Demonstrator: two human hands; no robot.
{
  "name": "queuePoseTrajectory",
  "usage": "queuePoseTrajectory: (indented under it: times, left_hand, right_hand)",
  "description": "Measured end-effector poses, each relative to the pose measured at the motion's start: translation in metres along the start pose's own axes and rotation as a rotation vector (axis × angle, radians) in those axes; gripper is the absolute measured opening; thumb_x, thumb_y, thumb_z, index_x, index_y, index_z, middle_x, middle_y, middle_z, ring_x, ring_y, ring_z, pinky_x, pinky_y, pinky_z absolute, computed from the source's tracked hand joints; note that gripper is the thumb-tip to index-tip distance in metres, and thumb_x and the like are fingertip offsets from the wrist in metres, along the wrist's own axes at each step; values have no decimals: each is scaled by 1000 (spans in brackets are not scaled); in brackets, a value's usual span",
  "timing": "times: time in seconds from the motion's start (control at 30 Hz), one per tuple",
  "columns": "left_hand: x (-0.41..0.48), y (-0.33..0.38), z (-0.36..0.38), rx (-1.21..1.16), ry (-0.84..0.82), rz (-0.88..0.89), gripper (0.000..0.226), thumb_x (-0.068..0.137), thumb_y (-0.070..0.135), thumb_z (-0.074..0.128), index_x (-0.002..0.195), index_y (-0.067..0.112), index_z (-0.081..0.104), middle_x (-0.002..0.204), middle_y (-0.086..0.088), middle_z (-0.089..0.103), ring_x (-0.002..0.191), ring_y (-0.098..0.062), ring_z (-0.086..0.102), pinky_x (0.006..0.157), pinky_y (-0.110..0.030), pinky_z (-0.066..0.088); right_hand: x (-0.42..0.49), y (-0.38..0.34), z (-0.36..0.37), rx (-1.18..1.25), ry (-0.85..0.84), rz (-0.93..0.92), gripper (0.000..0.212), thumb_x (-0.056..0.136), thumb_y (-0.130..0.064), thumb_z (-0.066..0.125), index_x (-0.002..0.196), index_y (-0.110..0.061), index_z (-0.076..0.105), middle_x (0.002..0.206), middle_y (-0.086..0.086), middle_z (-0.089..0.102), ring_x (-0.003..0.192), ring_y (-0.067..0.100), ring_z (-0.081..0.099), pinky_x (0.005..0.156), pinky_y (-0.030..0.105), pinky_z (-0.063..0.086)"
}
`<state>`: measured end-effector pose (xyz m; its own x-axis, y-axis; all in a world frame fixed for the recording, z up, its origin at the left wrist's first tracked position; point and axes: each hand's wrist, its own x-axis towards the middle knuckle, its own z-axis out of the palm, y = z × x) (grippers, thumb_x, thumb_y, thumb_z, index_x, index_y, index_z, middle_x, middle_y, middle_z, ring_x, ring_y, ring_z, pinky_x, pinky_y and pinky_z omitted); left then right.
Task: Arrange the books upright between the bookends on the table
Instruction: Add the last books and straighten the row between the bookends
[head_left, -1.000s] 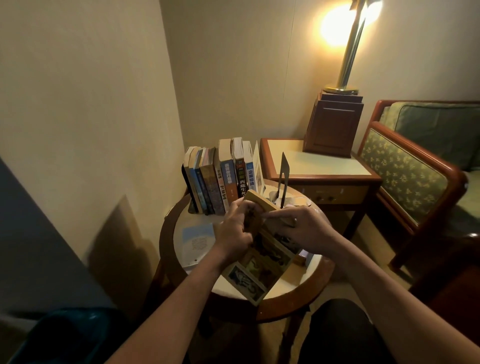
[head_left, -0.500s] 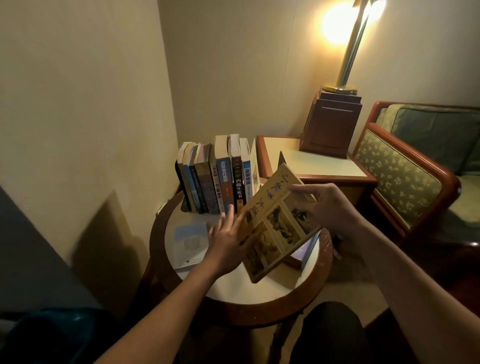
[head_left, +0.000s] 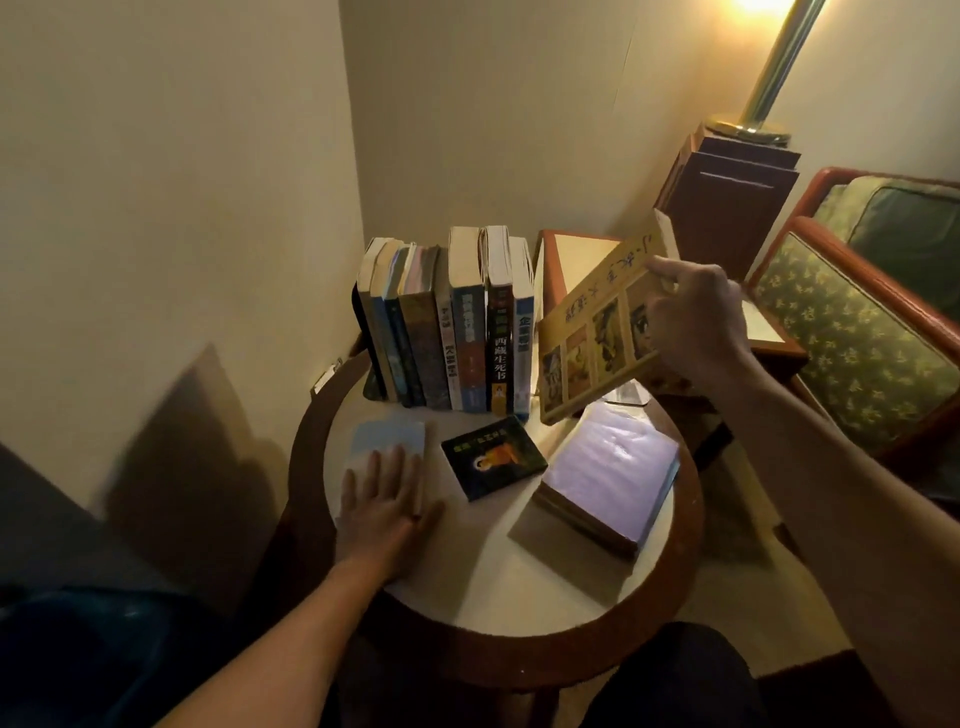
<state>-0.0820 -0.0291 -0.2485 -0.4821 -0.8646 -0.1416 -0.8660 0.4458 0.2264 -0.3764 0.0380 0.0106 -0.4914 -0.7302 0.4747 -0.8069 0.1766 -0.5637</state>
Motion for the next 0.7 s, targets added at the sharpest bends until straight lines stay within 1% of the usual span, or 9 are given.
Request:
queuePoseTrajectory:
  times: [0.07, 0.13, 0.2, 0.33, 0.37, 0.43, 0.53, 0.6, 0.7]
  left_hand:
    - [0, -1, 2, 24, 90, 18, 77, 96, 74, 5, 159, 32, -9, 166, 2, -19, 152, -24, -21, 124, -51, -9]
    - [2, -1, 4, 37, 168, 29, 75, 98, 70, 8, 161, 30, 4, 168, -1, -5, 154, -26, -9, 124, -53, -1]
    - [3, 0, 6, 43, 181, 31, 73, 100, 67, 11, 161, 28, 11, 168, -2, 3, 155, -26, -3, 124, -53, 3]
    - [4, 0, 6, 64, 159, 25, 75, 97, 68, 6, 161, 28, 7, 169, -1, -2, 155, -26, -8, 124, -52, -2]
    - [5, -1, 7, 75, 146, 22, 76, 97, 68, 4, 161, 29, 5, 169, 0, -5, 155, -26, -10, 124, -52, -2]
    - [4, -1, 7, 78, 143, 15, 76, 97, 69, 4, 161, 29, 3, 168, 1, -7, 155, -26, -10, 124, -52, -1]
    - [2, 1, 6, 35, 155, 18, 73, 98, 70, 5, 160, 32, -6, 166, 3, -15, 154, -24, -15, 125, -51, -2]
    - [1, 1, 6, 31, 153, 16, 74, 98, 71, 4, 159, 32, -8, 166, 3, -17, 153, -23, -18, 125, -51, -3]
    - [2, 0, 6, 35, 162, 22, 74, 98, 71, 6, 160, 32, -6, 167, 2, -16, 153, -23, -18, 125, -52, -3]
  right_hand:
    - [14, -1, 17, -1, -28, 11, 42, 99, -1, 42, 138, -7, 57, 137, 16, 59, 115, 39, 63, 85, 54, 59]
    - [25, -2, 37, 6, -75, 32, 44, 98, 1, 41, 140, -6, 55, 138, 18, 58, 117, 39, 61, 87, 51, 58]
    - [32, 2, 60, 17, -130, 52, 44, 99, 2, 42, 139, -7, 56, 138, 19, 57, 118, 39, 60, 88, 46, 57]
    - [41, 3, 91, 25, -245, 12, 41, 102, -9, 40, 134, -17, 63, 138, 17, 58, 117, 36, 61, 91, 43, 57]
    - [45, 4, 95, 52, -284, 10, 42, 102, -13, 40, 136, -24, 62, 140, 13, 57, 117, 32, 61, 90, 43, 58]
    - [51, 6, 100, 192, -396, 81, 45, 103, -19, 46, 145, -36, 49, 146, 6, 51, 120, 28, 59, 88, 41, 59]
    - [51, 15, 104, 376, -595, 172, 60, 100, -26, 55, 149, -50, 33, 159, 4, 34, 132, 32, 49, 88, 58, 56]
    - [46, 21, 108, 303, -604, 109, 66, 97, -22, 62, 148, -52, 32, 160, 6, 33, 123, 30, 55, 81, 52, 60]
    - [41, 25, 114, 101, -542, -38, 81, 93, -13, 67, 154, -45, 23, 149, 13, 46, 104, 26, 63, 73, 42, 62]
